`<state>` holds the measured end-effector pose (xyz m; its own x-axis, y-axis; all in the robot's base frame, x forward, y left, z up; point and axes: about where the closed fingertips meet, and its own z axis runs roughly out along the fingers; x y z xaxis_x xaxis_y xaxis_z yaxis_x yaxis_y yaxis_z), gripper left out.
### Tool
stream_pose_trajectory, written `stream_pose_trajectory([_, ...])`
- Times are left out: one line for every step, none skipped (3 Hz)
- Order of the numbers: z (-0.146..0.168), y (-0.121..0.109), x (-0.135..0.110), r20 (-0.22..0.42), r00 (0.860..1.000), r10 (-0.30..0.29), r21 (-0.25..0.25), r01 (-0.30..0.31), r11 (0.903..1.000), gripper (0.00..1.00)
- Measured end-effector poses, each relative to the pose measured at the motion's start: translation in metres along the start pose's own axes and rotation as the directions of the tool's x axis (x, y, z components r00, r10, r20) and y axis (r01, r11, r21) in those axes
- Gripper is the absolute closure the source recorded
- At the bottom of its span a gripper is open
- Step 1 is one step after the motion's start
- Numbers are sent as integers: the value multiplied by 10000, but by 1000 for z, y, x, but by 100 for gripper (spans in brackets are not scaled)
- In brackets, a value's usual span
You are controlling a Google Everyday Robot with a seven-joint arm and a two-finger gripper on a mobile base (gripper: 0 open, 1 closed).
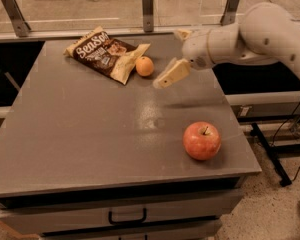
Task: Move orange near brown chip bag
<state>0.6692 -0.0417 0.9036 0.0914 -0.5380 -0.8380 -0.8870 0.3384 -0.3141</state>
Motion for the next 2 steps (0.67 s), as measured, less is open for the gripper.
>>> stream_pose_trajectory([-97,0,-39,79,9931,-1170,916,1158,9890,0])
stream_pose_trajectory([-106,-1,-35,-15,9920,-1261,1029,1255,9867,0])
